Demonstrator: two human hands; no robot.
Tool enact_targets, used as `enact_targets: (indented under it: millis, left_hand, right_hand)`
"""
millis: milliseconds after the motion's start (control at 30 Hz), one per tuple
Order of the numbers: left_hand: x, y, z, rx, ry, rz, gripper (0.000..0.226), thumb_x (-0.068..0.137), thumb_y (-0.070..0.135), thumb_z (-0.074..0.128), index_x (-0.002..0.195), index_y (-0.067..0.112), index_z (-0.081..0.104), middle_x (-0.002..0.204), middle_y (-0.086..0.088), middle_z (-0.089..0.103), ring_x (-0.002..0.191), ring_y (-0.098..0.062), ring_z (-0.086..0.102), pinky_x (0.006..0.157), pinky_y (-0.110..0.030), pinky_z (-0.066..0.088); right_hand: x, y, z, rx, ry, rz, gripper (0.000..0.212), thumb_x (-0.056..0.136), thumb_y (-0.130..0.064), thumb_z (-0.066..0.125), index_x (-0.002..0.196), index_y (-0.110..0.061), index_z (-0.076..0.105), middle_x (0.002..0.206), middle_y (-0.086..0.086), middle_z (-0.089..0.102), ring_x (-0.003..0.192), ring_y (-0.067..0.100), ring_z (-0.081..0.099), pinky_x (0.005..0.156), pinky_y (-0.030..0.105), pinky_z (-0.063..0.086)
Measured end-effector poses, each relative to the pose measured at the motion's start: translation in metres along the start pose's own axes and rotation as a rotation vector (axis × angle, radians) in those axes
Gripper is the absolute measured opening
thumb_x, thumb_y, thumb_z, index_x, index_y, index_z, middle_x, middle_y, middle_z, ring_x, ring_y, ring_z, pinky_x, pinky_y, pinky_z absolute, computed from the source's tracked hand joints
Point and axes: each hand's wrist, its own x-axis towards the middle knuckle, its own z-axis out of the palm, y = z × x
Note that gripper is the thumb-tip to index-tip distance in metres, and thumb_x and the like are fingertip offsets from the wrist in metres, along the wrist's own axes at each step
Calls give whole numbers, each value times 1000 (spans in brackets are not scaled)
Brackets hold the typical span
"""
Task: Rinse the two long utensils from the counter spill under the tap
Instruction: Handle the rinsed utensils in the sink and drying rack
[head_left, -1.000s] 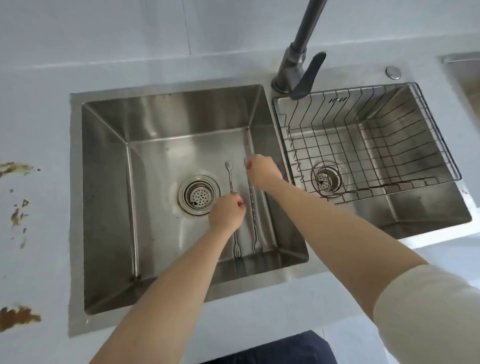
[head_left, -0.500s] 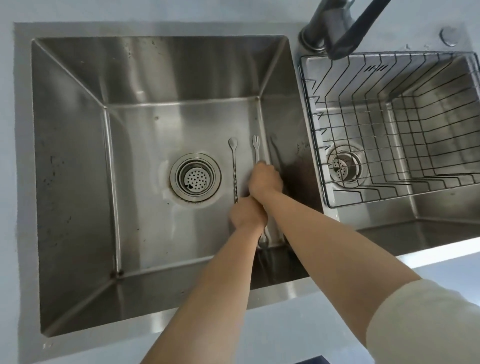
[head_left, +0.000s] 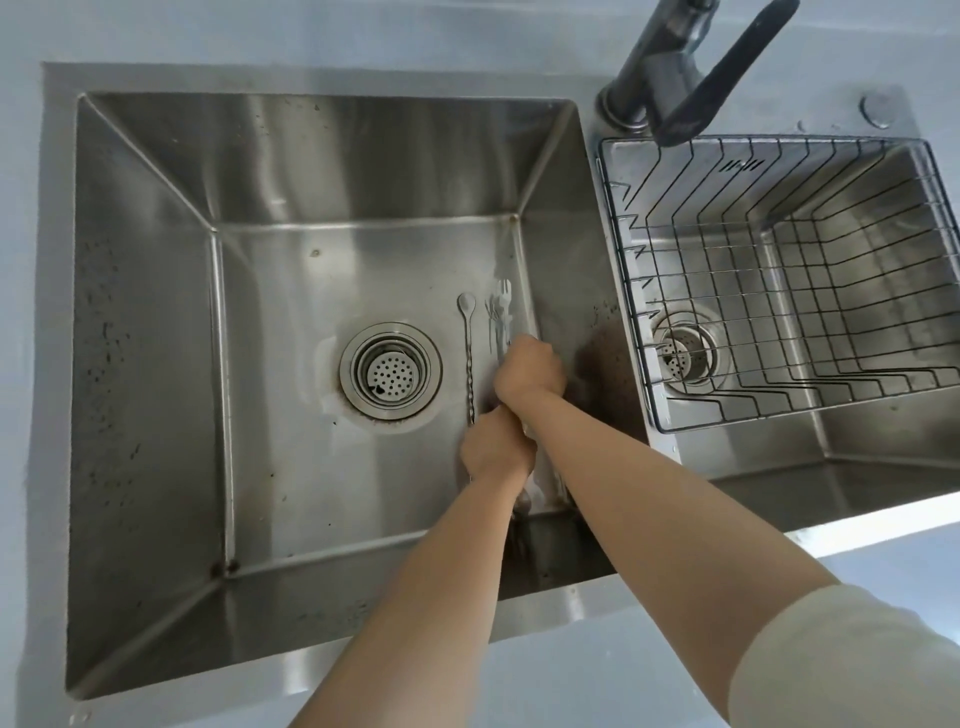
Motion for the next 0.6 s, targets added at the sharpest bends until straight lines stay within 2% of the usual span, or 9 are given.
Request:
enact_targets:
  millis: [167,233,300,400,500,600]
  left_hand:
    - [-17,3,-24,-49,60,19,29,92,15,42,114,4,56,117,-16,62,108,-33,59,85,-38,49]
    - [-24,3,-34,-64,90,72,27,91,16,44,112,4,56,112,-16,64,102,-33,61,76,-37,48]
    - [-29,4,-46,-100,131,122,20,90,17,45,105,7,53,104,-16,66,92,-32,62,68,-35,44]
    - [-41,9,-69,-91,236,198,5,89,14,47,88,9,46,96,-18,66,84,-33,60,64,-34,40]
    - [-54,18,-91,-161,321,282,5,85,10,46,89,7,50,87,-22,66,79,-38,65,69,-40,55]
    - [-65,29,-111,-174,374,350,14,86,10,46,95,7,56,89,-21,67,80,-38,65,72,-42,55]
  right_hand:
    - [-20,-21,-28,21,34,-88,21,89,1,45,108,0,55,112,17,62,105,34,59,79,36,48]
    - [-30,-27,-42,59,53,-108,8,88,-2,47,93,-4,53,93,14,61,92,33,58,71,34,45]
    - [-41,-34,-58,120,78,-124,11,88,-4,47,78,-8,42,73,6,49,79,28,50,66,31,41]
    - [-59,-43,-86,235,123,-141,8,85,-3,48,85,-9,42,81,7,49,78,26,48,65,30,40]
    - [-76,-48,-115,371,195,-175,12,84,-1,48,90,-12,49,84,6,51,78,25,50,62,29,39]
    - [-93,-48,-145,483,262,-227,12,84,-2,48,87,-14,48,84,4,52,77,23,49,53,25,34]
